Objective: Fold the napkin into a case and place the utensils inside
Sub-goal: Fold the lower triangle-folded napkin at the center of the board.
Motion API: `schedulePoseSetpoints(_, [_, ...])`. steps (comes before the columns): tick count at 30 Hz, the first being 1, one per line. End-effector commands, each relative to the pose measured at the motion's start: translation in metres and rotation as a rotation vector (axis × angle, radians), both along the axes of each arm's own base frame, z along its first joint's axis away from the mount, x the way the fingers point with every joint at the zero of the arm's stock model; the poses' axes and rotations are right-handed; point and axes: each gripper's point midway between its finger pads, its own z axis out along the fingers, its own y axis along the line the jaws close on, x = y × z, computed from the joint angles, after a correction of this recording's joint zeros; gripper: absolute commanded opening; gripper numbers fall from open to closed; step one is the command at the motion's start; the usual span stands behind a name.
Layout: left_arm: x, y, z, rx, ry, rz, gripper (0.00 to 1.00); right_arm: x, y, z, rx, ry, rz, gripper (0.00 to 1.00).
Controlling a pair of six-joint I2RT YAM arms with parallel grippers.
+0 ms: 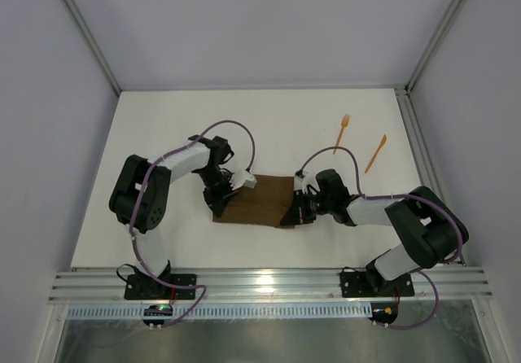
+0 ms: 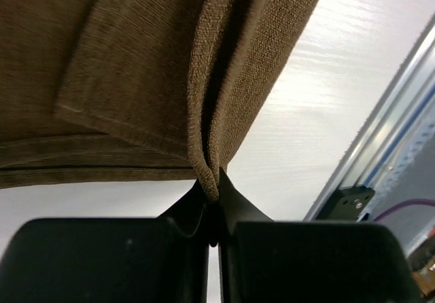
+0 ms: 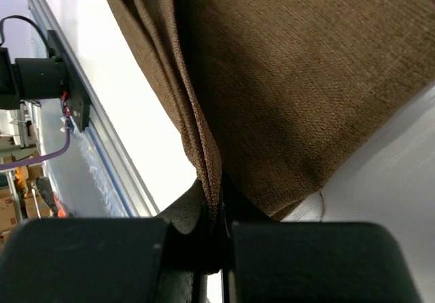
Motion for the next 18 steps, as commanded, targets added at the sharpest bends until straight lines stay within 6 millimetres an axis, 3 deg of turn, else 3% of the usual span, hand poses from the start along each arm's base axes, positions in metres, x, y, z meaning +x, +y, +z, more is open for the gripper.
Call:
schedulePoseSetpoints(1, [-0.023, -0.004, 0.013, -0.061, 0.049, 0.048, 0.06, -0.017, -0.002, 0.011, 0.039, 0.042, 0.016, 0.03])
schedulePoseSetpoints(4, [-0.027, -0.009, 0.025, -0.095, 0.039, 0.074, 0.24, -0.025, -0.004, 0.009, 0.038, 0.078, 0.028, 0.03])
schedulePoseSetpoints(5, [-0.024, -0.011, 0.029, -0.107, 0.024, 0.084, 0.35, -0.028, -0.004, 0.008, 0.035, 0.094, 0.041, 0.03])
schedulePoseSetpoints(8, [0.002, -0.018, 0.044, -0.109, -0.078, 0.162, 0.55, -0.026, -0.003, 0.010, 0.019, 0.108, 0.060, 0.03])
schedulePoseSetpoints(13, [0.041, -0.031, 0.062, -0.132, -0.204, 0.254, 0.56, -0.016, 0.000, 0.007, -0.006, 0.116, 0.062, 0.03])
schedulePoseSetpoints(18, [0.056, -0.041, 0.056, -0.140, -0.251, 0.261, 0.56, -0.014, 0.000, 0.006, -0.009, 0.118, 0.050, 0.03])
